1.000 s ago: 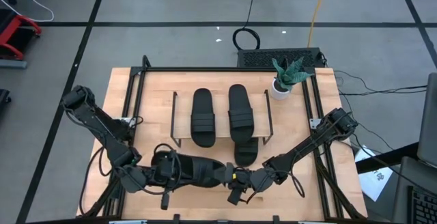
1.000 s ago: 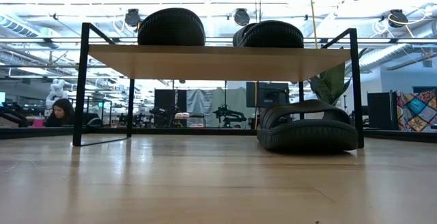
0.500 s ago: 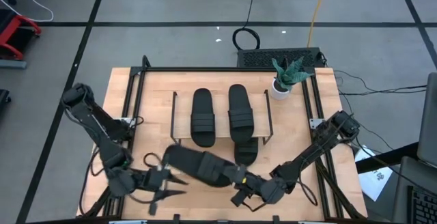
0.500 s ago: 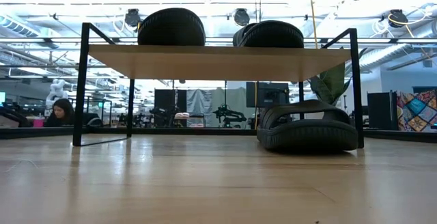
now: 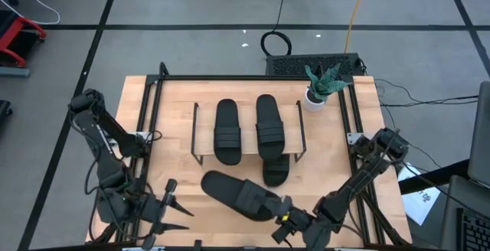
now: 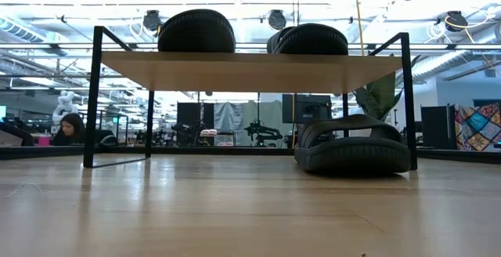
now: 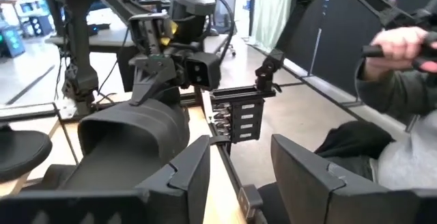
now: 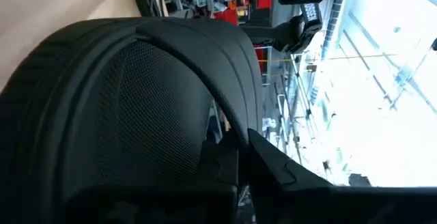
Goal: Pick and place slides into the shelf
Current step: Put the black slide under the shelf
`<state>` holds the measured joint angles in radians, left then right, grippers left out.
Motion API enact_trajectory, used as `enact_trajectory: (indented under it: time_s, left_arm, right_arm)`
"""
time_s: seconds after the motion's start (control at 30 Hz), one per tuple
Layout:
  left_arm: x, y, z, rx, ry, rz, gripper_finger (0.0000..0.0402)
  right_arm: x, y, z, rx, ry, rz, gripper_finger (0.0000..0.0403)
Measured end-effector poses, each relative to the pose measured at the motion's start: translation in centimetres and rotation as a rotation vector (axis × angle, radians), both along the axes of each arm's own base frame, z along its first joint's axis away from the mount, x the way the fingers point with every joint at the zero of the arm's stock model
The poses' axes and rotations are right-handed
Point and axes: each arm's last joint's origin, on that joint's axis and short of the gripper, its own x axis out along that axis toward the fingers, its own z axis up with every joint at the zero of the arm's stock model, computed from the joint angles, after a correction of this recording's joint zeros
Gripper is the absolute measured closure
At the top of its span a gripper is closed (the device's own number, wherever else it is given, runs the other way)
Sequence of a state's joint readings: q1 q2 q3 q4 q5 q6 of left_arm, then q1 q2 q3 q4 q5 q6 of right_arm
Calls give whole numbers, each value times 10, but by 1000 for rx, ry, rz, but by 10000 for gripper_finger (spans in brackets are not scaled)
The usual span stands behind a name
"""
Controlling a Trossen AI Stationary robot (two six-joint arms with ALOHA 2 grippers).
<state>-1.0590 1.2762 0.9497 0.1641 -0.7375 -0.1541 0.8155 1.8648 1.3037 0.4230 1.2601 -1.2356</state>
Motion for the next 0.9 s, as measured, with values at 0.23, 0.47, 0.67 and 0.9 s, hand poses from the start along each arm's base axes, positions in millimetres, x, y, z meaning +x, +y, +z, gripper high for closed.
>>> enact_trajectory:
  time_s: [0.23,0.47,0.67,0.9]
  left_arm:
    - [-7,-4,-2,63,-7,-30,247]
    - [-6,-1,-2,280,-70,53,247]
    - [-11,11,3,431,-89,53,247]
    - [-18,48,7,335,-58,119,266]
  right_arm:
    - [-17,9,-16,92,11,-15,402]
    - [-16,1,-31,290,67,36,402]
    - [-5,-6,-32,361,98,74,402]
    - [0,-11,-31,372,89,61,402]
